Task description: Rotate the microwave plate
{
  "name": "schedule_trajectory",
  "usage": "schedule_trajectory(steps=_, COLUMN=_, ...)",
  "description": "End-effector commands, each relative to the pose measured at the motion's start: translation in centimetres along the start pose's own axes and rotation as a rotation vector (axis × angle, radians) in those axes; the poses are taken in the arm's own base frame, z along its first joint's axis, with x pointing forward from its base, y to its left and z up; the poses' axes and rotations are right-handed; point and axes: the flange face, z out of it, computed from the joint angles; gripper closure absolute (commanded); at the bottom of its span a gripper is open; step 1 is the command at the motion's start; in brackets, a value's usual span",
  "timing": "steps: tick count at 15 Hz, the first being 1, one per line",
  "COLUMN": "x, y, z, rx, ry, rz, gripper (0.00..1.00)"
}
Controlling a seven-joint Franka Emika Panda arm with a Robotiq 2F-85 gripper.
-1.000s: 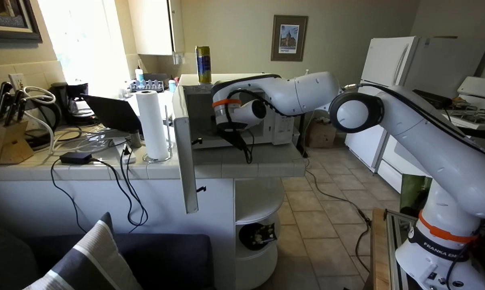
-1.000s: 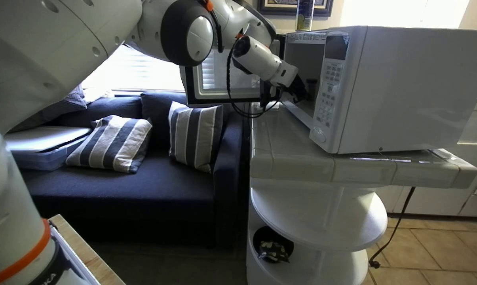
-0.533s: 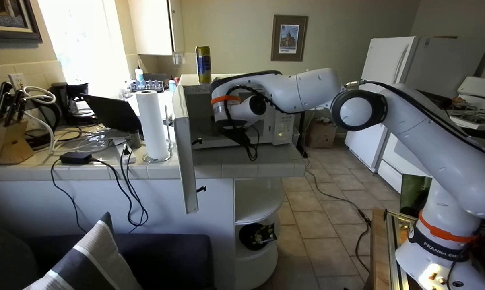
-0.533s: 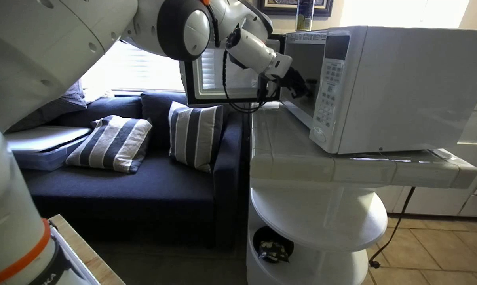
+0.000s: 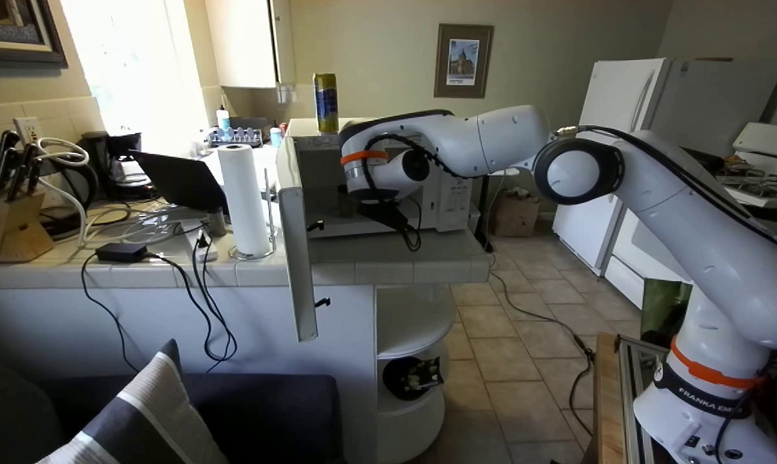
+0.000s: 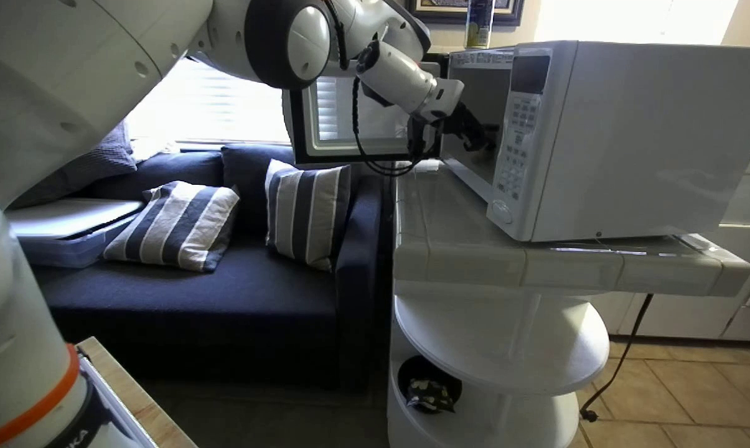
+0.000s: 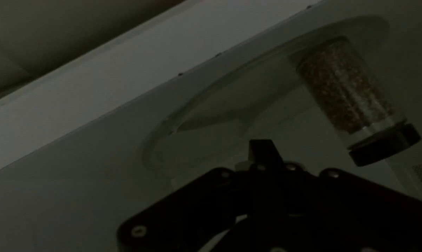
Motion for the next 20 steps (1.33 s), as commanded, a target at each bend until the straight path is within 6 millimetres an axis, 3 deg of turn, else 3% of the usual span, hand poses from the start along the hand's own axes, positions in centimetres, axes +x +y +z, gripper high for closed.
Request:
schedule_trajectory(steps=1, x=0.1, y=1.7, z=2.3, rx=0.041, ry=-0.034, rz=-0.083, gripper=1.00)
schedule_trajectory(steps=6, x=2.5, y=2.2, z=5.5, rx=0.139, ry=0.013, rz=-0.177, gripper=1.00)
schedule_trajectory(steps=9, x=3.0, y=2.5, z=6.6, rx=0.171, ry=0.009, rz=-0.223, gripper=1.00)
schedule_trajectory(steps=20, x=-0.1, y=4.4, z=7.4, rx=0.146, ry=-0.058, rz=-0.296, gripper=1.00)
